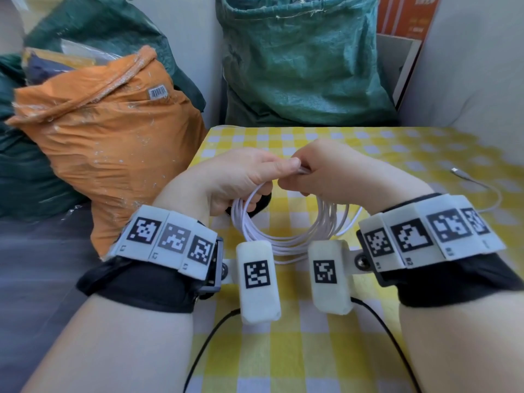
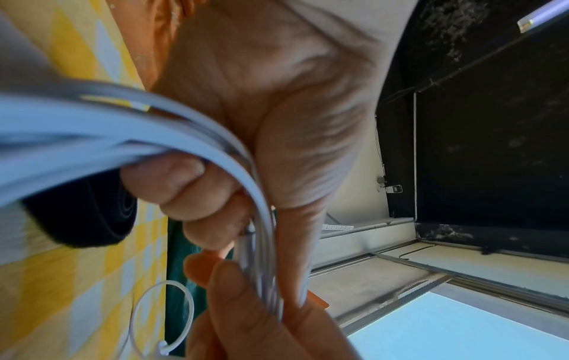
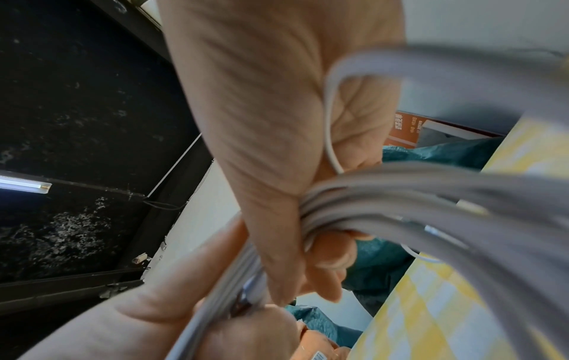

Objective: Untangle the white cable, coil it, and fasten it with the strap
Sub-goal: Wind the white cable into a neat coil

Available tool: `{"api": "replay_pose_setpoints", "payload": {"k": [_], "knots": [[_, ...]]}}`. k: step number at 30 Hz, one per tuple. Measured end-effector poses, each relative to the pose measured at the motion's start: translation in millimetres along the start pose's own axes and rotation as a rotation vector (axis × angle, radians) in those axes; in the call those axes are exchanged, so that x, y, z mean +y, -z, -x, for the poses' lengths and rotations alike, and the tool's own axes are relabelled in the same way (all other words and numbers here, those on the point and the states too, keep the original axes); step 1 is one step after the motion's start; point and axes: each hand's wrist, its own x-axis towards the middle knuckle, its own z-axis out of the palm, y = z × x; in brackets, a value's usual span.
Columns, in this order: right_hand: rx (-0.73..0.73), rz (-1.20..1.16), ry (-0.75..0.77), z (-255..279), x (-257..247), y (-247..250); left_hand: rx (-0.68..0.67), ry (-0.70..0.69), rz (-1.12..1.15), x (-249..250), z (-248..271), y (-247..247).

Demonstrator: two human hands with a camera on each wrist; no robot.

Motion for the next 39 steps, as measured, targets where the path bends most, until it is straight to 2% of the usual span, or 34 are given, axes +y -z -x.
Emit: {"api": "replay_pose_setpoints", "payload": {"k": [4,8,11,13,17,22,26,30,35,39], "knots": [[0.044,0.008,-0.029,-2.2,1.4,-0.1,0.030,0.001,0.047,0.3,-1.6,1.1],[0.100,0.062,-0.053,-4.8,4.6,1.4,0.146,-0.032,0.038,-0.7,-2.8,1.2],[0.044,0.101,-0.096,-3.6,10.9,2.1,0.227,-0.053,0.053,-2.6,-5.3,2.5],[0.024,0.064,-0.120,-1.4,16.2,3.0,0.283,-0.065,0.106,-3.7,-6.5,5.0],[0.085,-0.013,-0.160,0.0,21.5,4.2,0.396,-0.082,0.274,-5.5,-4.9,15.7],[0.210,-0.050,-0.090,-5.4,15.9,-0.2,0.301,-0.049,0.264,-6.3,-2.0,13.6],[0.145,-0.031,-0.073,-5.7,12.4,-1.1,0.266,-0.046,0.265,-7.4,-5.2,9.9],[0.075,-0.037,-0.030,-6.0,7.4,-4.5,0.172,-0.074,0.323,-4.4,-4.8,7.2],[0.052,-0.075,-0.051,-5.4,7.1,-5.7,0.081,-0.137,0.131,-9.9,-5.5,11.7],[0.072,-0.071,-0.040,-5.9,9.1,-5.2,0.112,-0.114,0.142,-9.2,-2.8,13.0]]}}
